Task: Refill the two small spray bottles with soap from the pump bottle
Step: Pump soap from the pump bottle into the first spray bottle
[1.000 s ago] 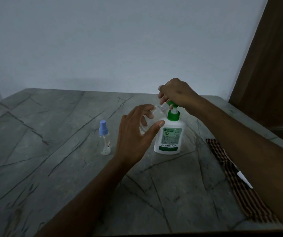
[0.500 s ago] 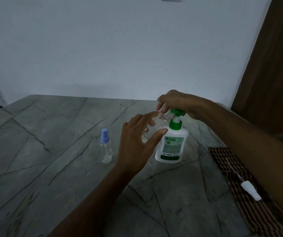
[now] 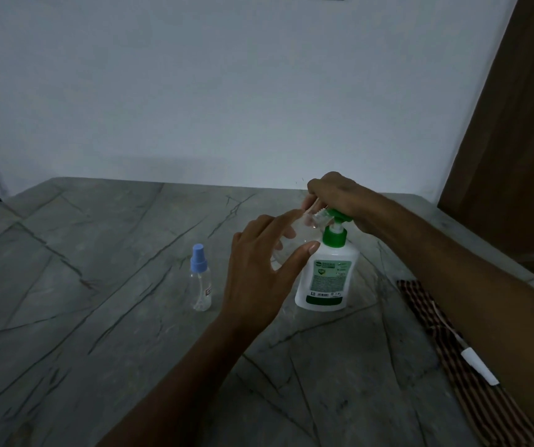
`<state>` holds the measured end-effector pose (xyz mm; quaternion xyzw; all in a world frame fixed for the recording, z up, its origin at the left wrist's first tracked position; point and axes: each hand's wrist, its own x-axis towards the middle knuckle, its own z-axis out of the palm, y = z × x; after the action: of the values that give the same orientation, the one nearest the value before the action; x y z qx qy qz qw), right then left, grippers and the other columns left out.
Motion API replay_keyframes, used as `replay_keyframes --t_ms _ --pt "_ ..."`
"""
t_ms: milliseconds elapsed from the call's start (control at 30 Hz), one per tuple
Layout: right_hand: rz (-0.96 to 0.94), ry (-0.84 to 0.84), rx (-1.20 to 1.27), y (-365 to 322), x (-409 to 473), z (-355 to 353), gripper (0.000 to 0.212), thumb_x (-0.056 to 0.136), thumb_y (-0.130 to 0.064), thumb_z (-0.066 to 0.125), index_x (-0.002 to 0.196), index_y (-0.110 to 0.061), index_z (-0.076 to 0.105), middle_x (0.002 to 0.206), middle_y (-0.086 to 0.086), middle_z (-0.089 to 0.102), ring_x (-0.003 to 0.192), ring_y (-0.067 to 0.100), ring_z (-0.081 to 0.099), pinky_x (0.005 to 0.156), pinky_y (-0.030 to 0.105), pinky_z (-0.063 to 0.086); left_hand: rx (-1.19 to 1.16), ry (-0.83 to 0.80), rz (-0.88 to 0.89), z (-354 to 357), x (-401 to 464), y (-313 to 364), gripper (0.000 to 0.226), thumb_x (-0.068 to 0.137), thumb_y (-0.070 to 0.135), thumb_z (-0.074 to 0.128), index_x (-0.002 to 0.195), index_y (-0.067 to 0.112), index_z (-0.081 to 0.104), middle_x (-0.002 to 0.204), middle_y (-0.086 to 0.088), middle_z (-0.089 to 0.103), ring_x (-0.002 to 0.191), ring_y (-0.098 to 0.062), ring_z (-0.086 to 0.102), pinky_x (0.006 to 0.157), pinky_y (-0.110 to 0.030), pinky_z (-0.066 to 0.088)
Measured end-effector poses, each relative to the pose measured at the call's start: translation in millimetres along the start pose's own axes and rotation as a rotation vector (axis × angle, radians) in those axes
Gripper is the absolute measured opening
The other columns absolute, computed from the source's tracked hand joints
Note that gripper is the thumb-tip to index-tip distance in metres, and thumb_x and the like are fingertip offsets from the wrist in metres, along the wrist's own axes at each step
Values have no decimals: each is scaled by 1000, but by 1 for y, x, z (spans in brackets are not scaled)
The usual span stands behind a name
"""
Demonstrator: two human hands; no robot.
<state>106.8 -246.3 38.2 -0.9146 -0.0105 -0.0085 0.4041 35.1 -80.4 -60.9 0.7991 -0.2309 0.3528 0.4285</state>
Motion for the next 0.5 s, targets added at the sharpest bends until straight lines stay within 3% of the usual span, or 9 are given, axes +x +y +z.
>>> replay_keyframes --t_ms 167,300,500 --pt "1 83 -8 6 0 3 33 97 -23 48 103 -2 73 103 11 74 84 25 69 67 30 50 26 -45 -9 0 -3 -3 42 99 52 51 135 32 55 110 15 59 96 -2 55 86 -39 49" --pt "-37 129 -29 1 2 1 32 96 -26 49 99 -6 74 96 11 79 93 29 74 89 40 59 73 -64 -14 1 -4 2 46 102 54 34 138 31 49 111 11 56 102 -8 51 91 -36 41" --pt "-5 182 -38 5 2 8 32 96 -24 50 96 -4 76 92 10 80 89 29 76 94 45 59 111 -106 -15 2 -9 1 45 101 54 29 135 29 45 113 12 48 104 -8 45 91 -35 38"
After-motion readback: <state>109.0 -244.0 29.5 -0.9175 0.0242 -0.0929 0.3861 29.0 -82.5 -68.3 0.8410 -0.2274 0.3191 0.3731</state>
